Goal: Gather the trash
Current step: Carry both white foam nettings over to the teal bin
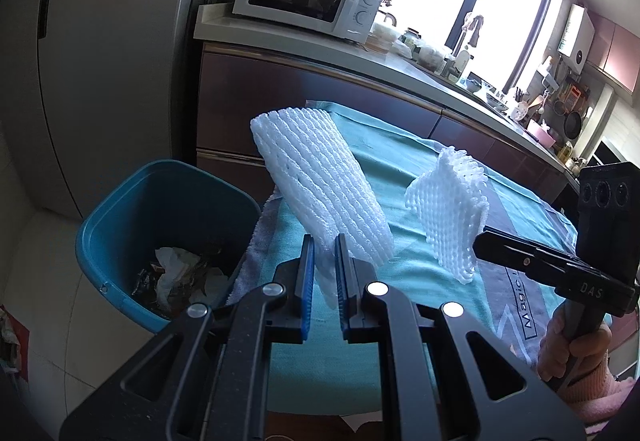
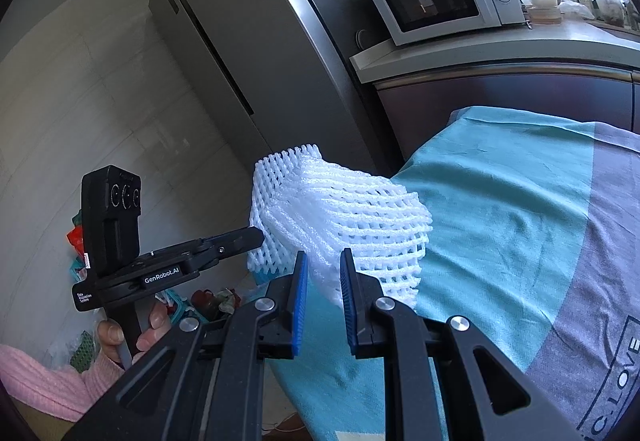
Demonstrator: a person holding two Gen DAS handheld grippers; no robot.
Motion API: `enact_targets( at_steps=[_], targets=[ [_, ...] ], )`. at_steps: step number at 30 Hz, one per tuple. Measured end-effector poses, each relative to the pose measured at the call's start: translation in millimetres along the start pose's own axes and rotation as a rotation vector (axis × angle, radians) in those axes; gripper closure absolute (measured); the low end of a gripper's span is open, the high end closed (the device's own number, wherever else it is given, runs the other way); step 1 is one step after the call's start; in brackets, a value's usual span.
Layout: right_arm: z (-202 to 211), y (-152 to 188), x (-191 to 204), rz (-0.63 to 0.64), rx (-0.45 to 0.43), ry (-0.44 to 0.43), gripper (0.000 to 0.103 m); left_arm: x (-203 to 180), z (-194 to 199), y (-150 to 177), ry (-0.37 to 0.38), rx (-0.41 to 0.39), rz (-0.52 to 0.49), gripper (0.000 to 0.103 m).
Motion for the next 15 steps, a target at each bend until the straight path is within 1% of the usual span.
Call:
enact_targets(
  at_steps=[15],
  targets=[
    [-19, -5, 11, 0.034, 0.033, -0.031, 0.088, 31, 14, -2, -0.057, -0.024, 0.044, 0.092]
  ],
)
Point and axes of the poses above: each gripper's, at about its wrist camera, not at the fingertips, and z roughly against the way its jaws point, x to its left, y to its underside, the point moved 8 cm from there along -z, roughly the way its jaws point, and after that the axes turned 5 degrees about -z, right-handed, at the moved point
